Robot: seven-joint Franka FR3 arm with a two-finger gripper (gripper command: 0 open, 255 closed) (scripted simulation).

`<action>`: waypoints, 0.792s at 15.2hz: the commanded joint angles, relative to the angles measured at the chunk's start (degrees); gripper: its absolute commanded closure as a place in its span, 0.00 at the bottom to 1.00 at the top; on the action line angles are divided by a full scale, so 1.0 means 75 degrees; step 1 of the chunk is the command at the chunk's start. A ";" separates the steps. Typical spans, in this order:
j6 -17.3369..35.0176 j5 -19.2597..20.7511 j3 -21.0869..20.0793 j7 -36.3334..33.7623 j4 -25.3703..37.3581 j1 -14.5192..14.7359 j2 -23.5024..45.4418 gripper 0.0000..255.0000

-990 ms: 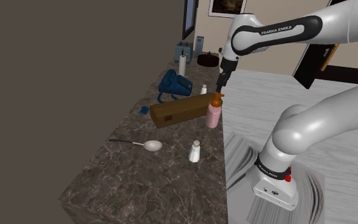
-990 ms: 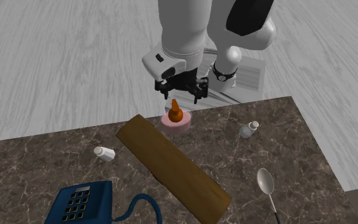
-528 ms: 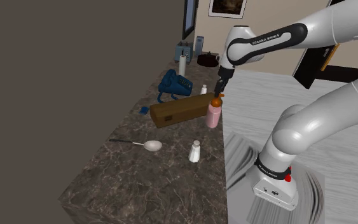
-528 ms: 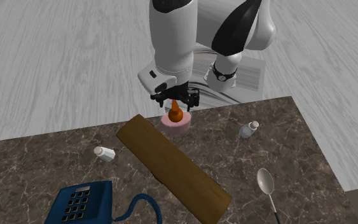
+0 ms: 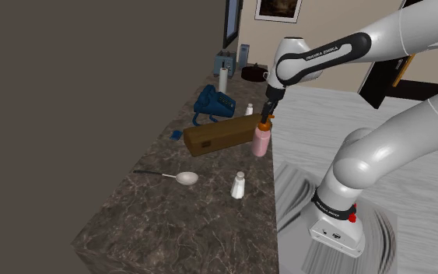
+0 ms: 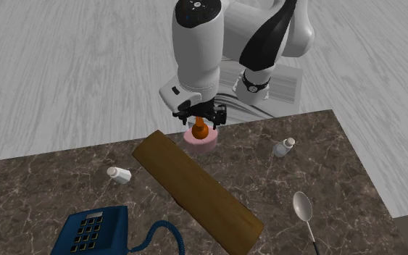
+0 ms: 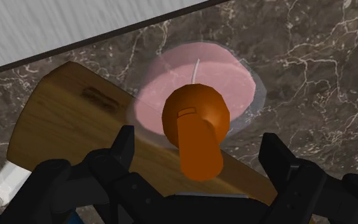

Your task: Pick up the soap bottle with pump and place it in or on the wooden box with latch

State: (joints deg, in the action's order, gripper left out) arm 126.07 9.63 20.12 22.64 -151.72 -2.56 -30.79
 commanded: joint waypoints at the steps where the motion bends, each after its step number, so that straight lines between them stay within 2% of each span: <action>1: 0.0004 0.0000 0.0001 0.0000 -0.0001 0.0000 0.0002 0.00; 2: 0.0002 0.0000 0.0000 0.0000 -0.0001 0.0000 0.0001 0.00; 3: 0.0002 0.0000 0.0000 0.0000 -0.0001 0.0000 0.0001 1.00; 12: 0.0004 0.0000 0.0000 0.0000 -0.0001 0.0000 0.0002 1.00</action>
State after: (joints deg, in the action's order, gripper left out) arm 126.09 9.63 20.11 22.64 -151.69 -2.57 -30.85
